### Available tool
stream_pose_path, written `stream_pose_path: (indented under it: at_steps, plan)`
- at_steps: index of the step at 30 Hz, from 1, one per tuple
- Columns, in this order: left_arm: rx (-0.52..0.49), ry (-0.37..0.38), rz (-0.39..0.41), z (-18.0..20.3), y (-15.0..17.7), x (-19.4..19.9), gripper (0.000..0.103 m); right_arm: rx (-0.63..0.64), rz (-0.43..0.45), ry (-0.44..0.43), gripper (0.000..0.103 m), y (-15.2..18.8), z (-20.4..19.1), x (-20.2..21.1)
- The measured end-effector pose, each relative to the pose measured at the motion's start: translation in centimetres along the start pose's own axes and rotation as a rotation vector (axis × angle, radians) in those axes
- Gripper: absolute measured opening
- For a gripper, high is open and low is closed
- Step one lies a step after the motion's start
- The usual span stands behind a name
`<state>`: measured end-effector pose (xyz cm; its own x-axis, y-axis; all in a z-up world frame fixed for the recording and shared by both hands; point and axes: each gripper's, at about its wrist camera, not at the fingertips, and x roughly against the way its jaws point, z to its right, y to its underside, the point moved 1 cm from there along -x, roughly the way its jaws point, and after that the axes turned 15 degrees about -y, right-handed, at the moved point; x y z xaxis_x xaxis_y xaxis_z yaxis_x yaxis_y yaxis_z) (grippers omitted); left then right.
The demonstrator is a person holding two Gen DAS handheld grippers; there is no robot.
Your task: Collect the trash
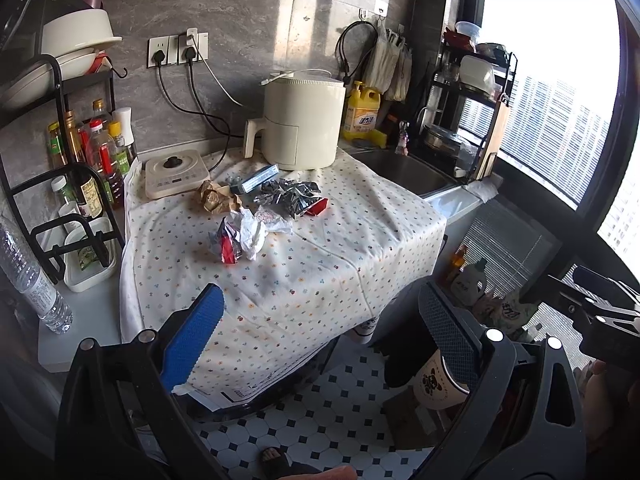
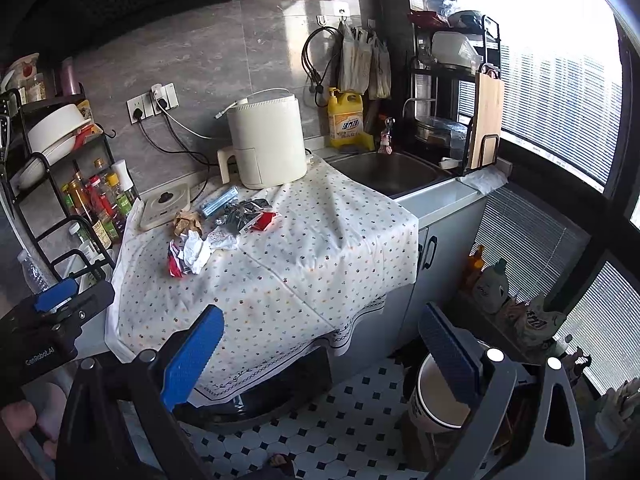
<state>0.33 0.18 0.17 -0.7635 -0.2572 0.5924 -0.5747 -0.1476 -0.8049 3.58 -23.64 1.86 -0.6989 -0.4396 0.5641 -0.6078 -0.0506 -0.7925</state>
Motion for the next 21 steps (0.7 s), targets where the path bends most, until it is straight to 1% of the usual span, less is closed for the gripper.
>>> stream_pose_path:
  at_steps: [8,21]
  plan:
    - [-0.005,-0.006,-0.010,0.07,0.42,0.05,0.097,0.009,0.002,0.002,0.095,0.44,0.03,0.10]
    - [-0.015,-0.004,-0.005,0.13,-0.32,0.09,0.097,0.000,0.006,-0.005,0.095,0.34,-0.05,-0.01]
